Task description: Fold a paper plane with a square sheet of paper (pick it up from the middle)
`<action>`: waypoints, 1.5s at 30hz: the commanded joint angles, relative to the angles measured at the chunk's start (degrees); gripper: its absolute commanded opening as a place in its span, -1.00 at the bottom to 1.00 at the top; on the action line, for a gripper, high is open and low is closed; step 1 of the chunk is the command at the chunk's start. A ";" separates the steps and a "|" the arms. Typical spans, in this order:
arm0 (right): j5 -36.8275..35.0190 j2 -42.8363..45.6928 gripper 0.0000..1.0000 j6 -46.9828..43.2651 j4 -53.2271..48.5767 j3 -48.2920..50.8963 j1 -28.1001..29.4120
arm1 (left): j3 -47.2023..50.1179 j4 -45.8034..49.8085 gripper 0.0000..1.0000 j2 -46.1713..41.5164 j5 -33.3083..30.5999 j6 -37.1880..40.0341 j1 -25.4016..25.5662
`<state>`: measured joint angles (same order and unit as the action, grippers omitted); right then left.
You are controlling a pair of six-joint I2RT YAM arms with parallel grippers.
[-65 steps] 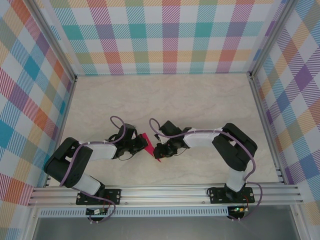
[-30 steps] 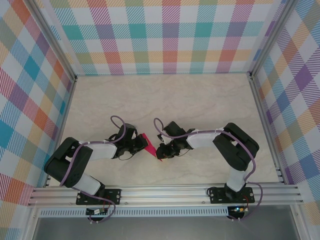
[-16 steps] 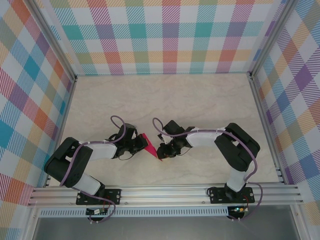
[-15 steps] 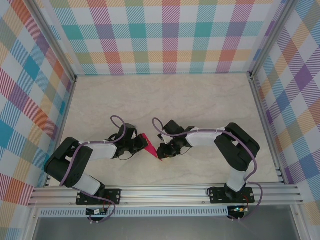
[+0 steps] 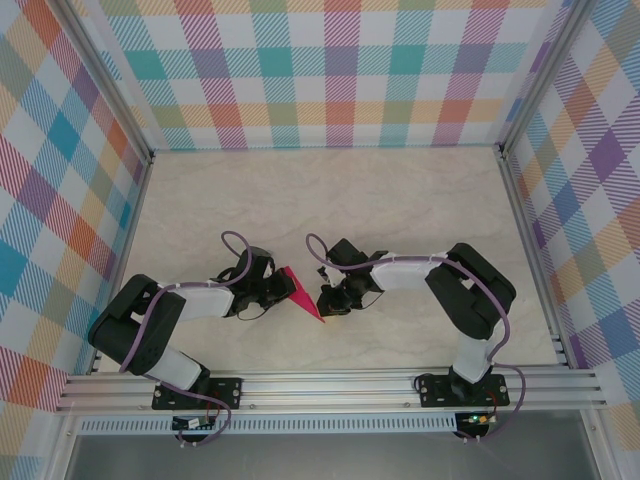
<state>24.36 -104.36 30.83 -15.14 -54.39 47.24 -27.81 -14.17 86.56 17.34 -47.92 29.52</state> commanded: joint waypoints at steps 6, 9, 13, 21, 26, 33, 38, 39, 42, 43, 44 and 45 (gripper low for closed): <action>-6.23 5.99 -0.78 0.02 -3.68 -0.02 0.21 | 0.04 7.30 -1.00 1.33 -2.36 1.71 0.19; -3.18 7.19 -0.80 -0.28 -1.89 -1.45 0.22 | -0.06 7.59 -1.00 1.41 -2.33 1.74 0.19; 4.80 4.25 -0.84 1.16 3.56 -3.04 0.52 | -0.25 8.23 -1.00 1.42 -2.58 1.68 0.18; 7.37 -1.97 -0.82 1.34 2.98 -7.72 2.27 | -0.44 8.77 -1.00 1.55 -2.67 1.77 0.19; 4.69 -4.70 -0.80 -0.48 -1.64 -10.25 3.53 | -0.49 8.90 -1.00 1.67 -2.67 1.86 0.19; -0.23 -6.80 -0.83 -0.21 -3.92 -9.78 2.97 | -0.40 8.73 -1.00 2.16 -2.72 1.87 0.19; 1.58 -6.58 -0.83 0.97 -1.29 -6.08 1.15 | -0.14 8.90 -1.00 2.26 -3.08 2.34 0.10; 1.88 -6.44 -0.83 0.93 -1.00 -5.41 0.94 | -0.05 8.90 -1.00 2.29 -3.21 2.40 0.10; 3.82 -6.13 -0.82 1.50 0.73 -3.36 0.19 | -0.05 8.99 -1.00 2.61 -3.19 2.72 -0.08; 4.45 -6.06 -0.82 1.59 1.23 -2.74 -0.02 | -0.05 8.98 -1.00 2.64 -3.19 2.72 -0.07; 4.68 -5.83 -0.81 1.69 1.57 -2.13 -0.20 | 0.00 8.99 -1.00 2.71 -3.20 2.72 -0.16; 5.27 -5.62 -0.81 1.84 2.14 -1.62 -0.30 | 0.04 8.92 -1.00 2.68 -3.23 2.74 -0.23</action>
<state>30.22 -110.08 32.23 -10.50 -59.13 47.79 -29.02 -11.99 86.85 17.28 -46.81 29.50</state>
